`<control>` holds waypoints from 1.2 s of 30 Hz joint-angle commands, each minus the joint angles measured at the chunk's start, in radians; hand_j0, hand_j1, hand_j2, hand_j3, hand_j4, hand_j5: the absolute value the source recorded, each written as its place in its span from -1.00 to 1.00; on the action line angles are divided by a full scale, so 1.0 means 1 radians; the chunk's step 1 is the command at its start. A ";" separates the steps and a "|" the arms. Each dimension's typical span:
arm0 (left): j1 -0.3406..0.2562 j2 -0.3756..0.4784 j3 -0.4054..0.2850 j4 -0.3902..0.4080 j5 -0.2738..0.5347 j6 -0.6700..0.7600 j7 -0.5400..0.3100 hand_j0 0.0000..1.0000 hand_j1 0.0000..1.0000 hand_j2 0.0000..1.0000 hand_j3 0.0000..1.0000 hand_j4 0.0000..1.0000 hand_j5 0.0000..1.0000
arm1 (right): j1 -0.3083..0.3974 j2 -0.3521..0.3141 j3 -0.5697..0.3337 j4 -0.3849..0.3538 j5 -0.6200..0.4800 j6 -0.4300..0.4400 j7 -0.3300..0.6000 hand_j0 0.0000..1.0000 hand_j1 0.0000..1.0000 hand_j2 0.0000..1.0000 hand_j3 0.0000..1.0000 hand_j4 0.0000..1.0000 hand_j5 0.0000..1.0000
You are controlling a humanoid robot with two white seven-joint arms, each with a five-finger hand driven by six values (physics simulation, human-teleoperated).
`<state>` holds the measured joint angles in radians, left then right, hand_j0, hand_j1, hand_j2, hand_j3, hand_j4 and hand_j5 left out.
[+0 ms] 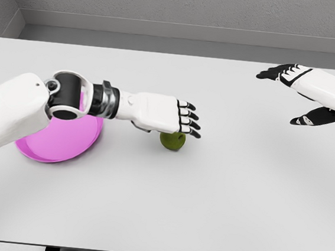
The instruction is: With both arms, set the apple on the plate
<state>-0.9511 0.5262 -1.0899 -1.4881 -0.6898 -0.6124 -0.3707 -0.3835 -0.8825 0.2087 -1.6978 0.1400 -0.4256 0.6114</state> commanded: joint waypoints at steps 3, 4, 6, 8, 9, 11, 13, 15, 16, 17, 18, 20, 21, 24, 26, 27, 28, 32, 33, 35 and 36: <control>0.000 -0.003 -0.011 0.002 -0.019 0.002 -0.027 1.00 1.00 1.00 1.00 1.00 1.00 | 0.000 -0.001 0.006 0.000 -0.005 0.002 0.000 1.00 1.00 1.00 1.00 1.00 1.00; 0.000 -0.002 -0.013 0.002 -0.030 0.002 -0.027 1.00 1.00 1.00 1.00 1.00 1.00 | 0.000 -0.001 0.006 0.000 -0.005 0.002 0.000 1.00 1.00 1.00 1.00 1.00 1.00; 0.002 -0.002 -0.013 0.002 -0.043 0.002 -0.027 1.00 1.00 1.00 1.00 1.00 1.00 | 0.000 -0.001 0.006 -0.002 -0.005 0.002 0.000 1.00 1.00 1.00 1.00 1.00 1.00; 0.002 -0.003 -0.011 0.002 -0.060 0.002 -0.027 1.00 1.00 1.00 1.00 1.00 1.00 | 0.000 -0.001 0.006 -0.002 -0.005 0.002 0.000 1.00 1.00 1.00 1.00 1.00 1.00; 0.002 -0.005 -0.011 0.002 -0.073 0.002 -0.027 1.00 1.00 1.00 1.00 1.00 1.00 | 0.000 -0.001 0.006 -0.002 -0.005 0.002 0.000 1.00 1.00 1.00 1.00 1.00 1.00; 0.000 -0.014 -0.010 0.002 -0.089 0.002 -0.027 1.00 1.00 1.00 1.00 1.00 1.00 | 0.000 -0.001 0.006 -0.002 -0.005 0.002 0.000 1.00 1.00 1.00 1.00 1.00 1.00; 0.000 -0.018 -0.010 0.002 -0.109 0.002 -0.027 1.00 1.00 1.00 1.00 1.00 1.00 | 0.000 -0.001 0.008 -0.002 -0.005 0.002 0.000 1.00 1.00 1.00 1.00 1.00 1.00; 0.000 -0.022 -0.011 0.002 -0.137 0.002 -0.027 1.00 1.00 1.00 1.00 1.00 1.00 | -0.002 -0.001 0.009 -0.002 -0.005 0.002 0.000 1.00 1.00 1.00 1.00 1.00 1.00; 0.002 -0.022 -0.011 0.003 -0.143 0.002 -0.027 1.00 1.00 1.00 1.00 1.00 1.00 | -0.002 -0.001 0.009 -0.002 -0.005 0.002 0.000 1.00 1.00 1.00 1.00 1.00 1.00; 0.002 -0.025 -0.011 0.003 -0.151 0.002 -0.027 1.00 1.00 1.00 1.00 1.00 1.00 | -0.002 -0.001 0.011 -0.002 -0.005 0.002 0.000 1.00 1.00 1.00 1.00 1.00 1.00; 0.002 -0.025 -0.011 0.002 -0.151 0.002 -0.028 1.00 1.00 1.00 1.00 1.00 1.00 | -0.002 -0.001 0.011 -0.002 -0.005 0.002 0.000 1.00 1.00 1.00 1.00 1.00 1.00; 0.002 -0.028 -0.013 0.003 -0.152 0.002 -0.051 1.00 1.00 1.00 1.00 1.00 1.00 | -0.002 -0.001 0.015 -0.002 -0.005 0.002 0.000 1.00 1.00 1.00 1.00 1.00 1.00; 0.003 -0.029 -0.013 0.002 -0.154 0.002 -0.051 1.00 1.00 1.00 1.00 1.00 1.00 | -0.002 -0.001 0.015 -0.003 -0.005 0.002 0.000 1.00 1.00 1.00 1.00 1.00 1.00; 0.003 -0.034 -0.015 0.002 -0.157 0.002 -0.053 1.00 1.00 1.00 1.00 1.00 1.00 | -0.002 -0.001 0.018 -0.002 -0.005 0.002 0.000 1.00 1.00 1.00 1.00 1.00 1.00; 0.003 -0.035 -0.034 0.003 -0.157 0.002 -0.053 1.00 1.00 1.00 1.00 1.00 1.00 | -0.003 -0.001 0.021 -0.002 -0.005 0.002 0.000 1.00 1.00 1.00 1.00 1.00 1.00; 0.003 -0.035 -0.039 0.003 -0.155 0.002 -0.053 1.00 1.00 1.00 1.00 1.00 1.00 | -0.003 -0.001 0.021 -0.002 -0.005 0.002 0.000 1.00 1.00 1.00 1.00 1.00 1.00; 0.003 -0.035 -0.041 0.003 -0.155 0.002 -0.053 1.00 1.00 1.00 1.00 1.00 1.00 | -0.003 -0.001 0.021 -0.002 -0.005 0.002 0.000 1.00 1.00 1.00 1.00 1.00 1.00; 0.005 -0.035 -0.053 0.005 -0.154 0.002 -0.057 1.00 1.00 1.00 1.00 1.00 1.00 | -0.003 -0.001 0.023 -0.002 -0.005 0.002 0.000 1.00 1.00 1.00 1.00 1.00 1.00; 0.005 -0.035 -0.051 0.006 -0.151 0.002 -0.074 1.00 1.00 1.00 1.00 1.00 1.00 | -0.003 -0.001 0.023 -0.002 -0.005 0.002 0.000 1.00 1.00 1.00 1.00 1.00 1.00; 0.003 -0.037 -0.053 0.017 -0.151 0.002 -0.076 1.00 1.00 1.00 1.00 1.00 1.00 | -0.003 -0.001 0.028 -0.002 -0.005 0.002 0.000 1.00 1.00 1.00 1.00 1.00 1.00; 0.003 -0.043 -0.051 0.022 -0.151 0.002 -0.077 1.00 1.00 1.00 1.00 1.00 1.00 | -0.003 -0.001 0.031 -0.002 -0.005 0.002 0.000 1.00 1.00 1.00 1.00 1.00 1.00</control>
<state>-0.9480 0.4878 -1.1418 -1.4747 -0.8444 -0.6125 -0.4420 -0.3866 -0.8826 0.2351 -1.6992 0.1400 -0.4256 0.6114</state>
